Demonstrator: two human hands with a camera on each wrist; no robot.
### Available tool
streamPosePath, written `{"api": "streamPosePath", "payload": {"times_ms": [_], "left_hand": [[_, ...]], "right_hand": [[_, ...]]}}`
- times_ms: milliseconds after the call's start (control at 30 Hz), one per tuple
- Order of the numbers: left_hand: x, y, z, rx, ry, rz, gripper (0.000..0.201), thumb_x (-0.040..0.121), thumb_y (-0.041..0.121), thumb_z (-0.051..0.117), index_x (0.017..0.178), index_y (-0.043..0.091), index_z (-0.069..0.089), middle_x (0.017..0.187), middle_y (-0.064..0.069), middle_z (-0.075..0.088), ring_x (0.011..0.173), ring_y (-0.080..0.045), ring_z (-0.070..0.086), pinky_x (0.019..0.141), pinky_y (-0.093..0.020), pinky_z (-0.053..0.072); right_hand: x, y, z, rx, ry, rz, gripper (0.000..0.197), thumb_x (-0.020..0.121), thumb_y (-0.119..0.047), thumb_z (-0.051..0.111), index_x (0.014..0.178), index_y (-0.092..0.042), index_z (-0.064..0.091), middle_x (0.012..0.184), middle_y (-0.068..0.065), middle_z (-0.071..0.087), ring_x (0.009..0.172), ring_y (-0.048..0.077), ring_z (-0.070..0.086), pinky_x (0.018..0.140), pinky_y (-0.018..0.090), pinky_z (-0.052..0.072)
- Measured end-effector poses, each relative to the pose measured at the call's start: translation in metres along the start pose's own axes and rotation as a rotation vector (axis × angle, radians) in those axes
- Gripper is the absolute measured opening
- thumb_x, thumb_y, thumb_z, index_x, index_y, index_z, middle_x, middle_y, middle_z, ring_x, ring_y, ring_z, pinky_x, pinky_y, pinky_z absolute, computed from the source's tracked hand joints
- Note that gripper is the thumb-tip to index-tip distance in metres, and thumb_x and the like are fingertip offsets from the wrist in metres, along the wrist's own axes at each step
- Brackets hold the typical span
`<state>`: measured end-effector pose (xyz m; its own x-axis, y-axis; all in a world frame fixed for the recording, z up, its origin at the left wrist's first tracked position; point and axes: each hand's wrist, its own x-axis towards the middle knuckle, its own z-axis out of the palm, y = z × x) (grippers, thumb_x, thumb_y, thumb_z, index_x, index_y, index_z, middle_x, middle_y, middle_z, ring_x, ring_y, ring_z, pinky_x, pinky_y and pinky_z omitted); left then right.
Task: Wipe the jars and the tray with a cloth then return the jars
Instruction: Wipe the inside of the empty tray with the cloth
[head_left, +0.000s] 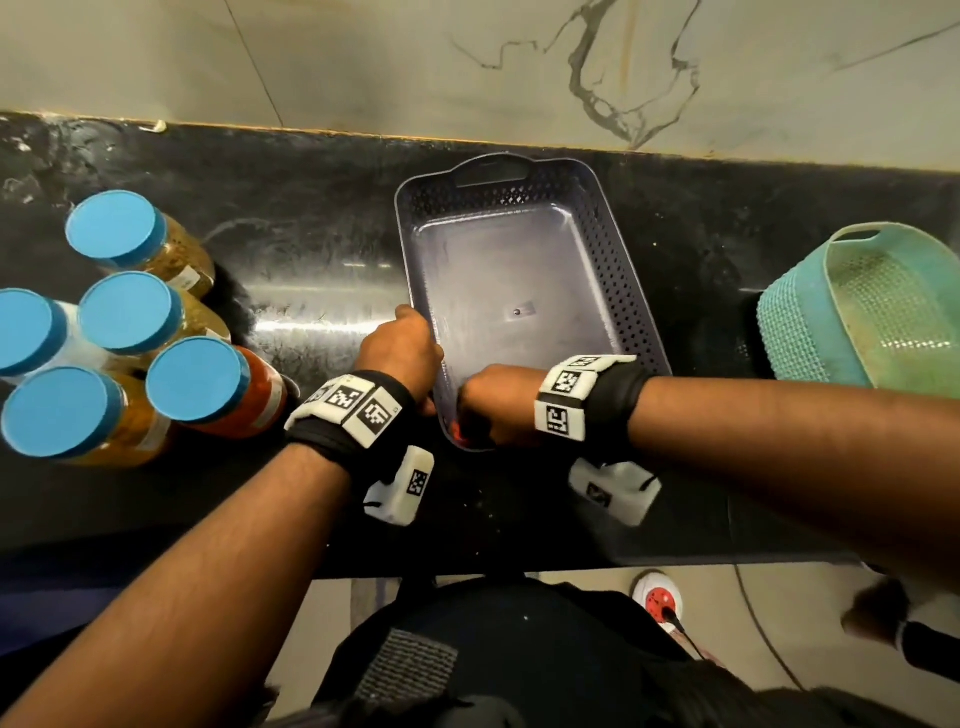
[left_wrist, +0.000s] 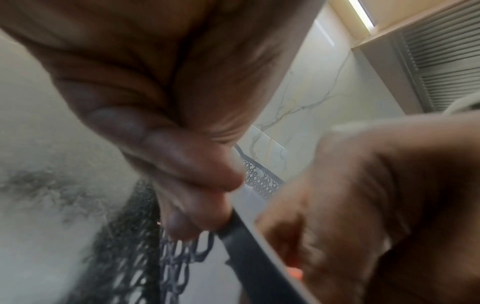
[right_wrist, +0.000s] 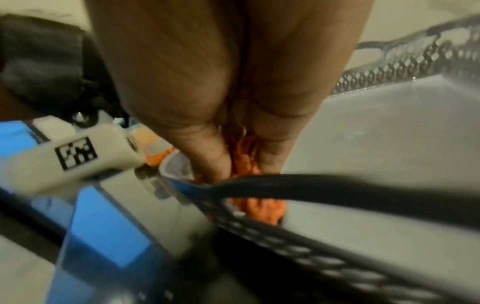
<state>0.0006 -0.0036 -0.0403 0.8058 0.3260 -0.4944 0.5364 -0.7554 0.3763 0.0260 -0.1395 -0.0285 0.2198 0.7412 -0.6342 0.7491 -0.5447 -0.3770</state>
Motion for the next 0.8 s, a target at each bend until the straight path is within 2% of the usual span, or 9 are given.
{"api": "streamPosePath", "payload": {"times_ms": [133,233,333,400,500,567,633,733,800], "left_hand": [[0.000,-0.004,0.001,0.021,-0.035,-0.010,0.033,0.097,0.011,0.054,0.126,-0.003,0.045,0.112,-0.025,0.068,0.104,-0.045,0.065,0.081,-0.043,0.053],[0.002,-0.008,-0.002,0.059,-0.036,0.017,0.035,0.096,0.008,0.058,0.126,-0.005,0.044,0.112,-0.026,0.067,0.105,-0.046,0.064,0.078,-0.044,0.050],[0.006,-0.010,-0.004,0.076,0.003,0.025,0.032,0.100,0.011,0.052,0.125,-0.006,0.045,0.116,-0.030,0.065,0.109,-0.048,0.062,0.080,-0.043,0.045],[0.008,-0.007,-0.002,0.077,0.023,0.024,0.031,0.100,0.011,0.049,0.126,-0.006,0.045,0.118,-0.031,0.064,0.111,-0.049,0.060,0.081,-0.044,0.044],[0.010,-0.001,0.001,0.089,0.027,0.031,0.032,0.100,0.010,0.049,0.127,-0.006,0.045,0.120,-0.032,0.064,0.112,-0.050,0.060,0.086,-0.046,0.046],[0.012,-0.002,-0.001,0.114,0.034,0.035,0.033,0.100,0.011,0.049,0.128,-0.007,0.044,0.121,-0.033,0.063,0.114,-0.050,0.059,0.089,-0.047,0.047],[0.014,-0.005,-0.004,0.126,0.029,0.027,0.033,0.100,0.012,0.049,0.128,-0.006,0.044,0.122,-0.033,0.062,0.115,-0.050,0.059,0.088,-0.047,0.046],[0.016,-0.013,-0.008,0.129,0.018,0.009,0.032,0.100,0.010,0.051,0.127,-0.004,0.044,0.120,-0.031,0.063,0.112,-0.048,0.061,0.081,-0.042,0.044],[0.019,-0.015,-0.011,0.118,0.011,0.028,0.029,0.100,0.011,0.049,0.125,-0.003,0.044,0.116,-0.029,0.065,0.107,-0.047,0.063,0.084,-0.044,0.049]], "right_hand": [[-0.030,0.039,0.006,-0.113,-0.063,0.101,0.032,0.096,-0.032,0.060,0.073,-0.010,0.064,0.076,0.013,0.064,0.067,0.033,0.050,0.063,0.027,0.038],[-0.066,0.071,0.007,-0.206,-0.151,0.227,0.030,0.096,-0.027,0.057,0.076,-0.006,0.065,0.073,0.011,0.054,0.073,0.037,0.044,0.062,0.028,0.034],[-0.087,0.083,0.003,-0.138,-0.088,0.318,0.014,0.091,-0.020,0.061,0.088,-0.012,0.073,0.088,0.015,0.069,0.085,0.040,0.059,0.065,0.025,0.037],[-0.076,0.067,0.001,-0.028,0.021,0.265,0.019,0.093,-0.027,0.062,0.092,-0.013,0.075,0.091,0.014,0.071,0.082,0.041,0.052,0.065,0.021,0.033],[-0.037,0.021,0.001,0.090,0.073,0.072,0.014,0.089,-0.024,0.069,0.099,-0.020,0.078,0.099,0.003,0.075,0.081,0.020,0.065,0.071,0.017,0.046],[-0.019,0.000,0.005,0.059,0.064,0.003,0.017,0.084,-0.018,0.069,0.099,-0.019,0.077,0.102,0.005,0.073,0.090,0.026,0.067,0.079,0.031,0.056],[-0.025,0.002,0.007,-0.015,0.073,-0.014,0.023,0.084,-0.023,0.062,0.101,-0.016,0.075,0.106,0.008,0.071,0.096,0.032,0.066,0.081,0.038,0.055],[-0.065,0.031,0.005,0.057,0.067,0.024,0.046,0.079,-0.040,0.044,0.101,-0.013,0.074,0.109,0.007,0.071,0.103,0.030,0.065,0.084,0.034,0.051],[-0.091,0.055,0.003,0.046,0.039,0.084,0.035,0.087,-0.032,0.053,0.107,-0.014,0.075,0.115,0.005,0.069,0.106,0.028,0.064,0.086,0.028,0.047]]}}
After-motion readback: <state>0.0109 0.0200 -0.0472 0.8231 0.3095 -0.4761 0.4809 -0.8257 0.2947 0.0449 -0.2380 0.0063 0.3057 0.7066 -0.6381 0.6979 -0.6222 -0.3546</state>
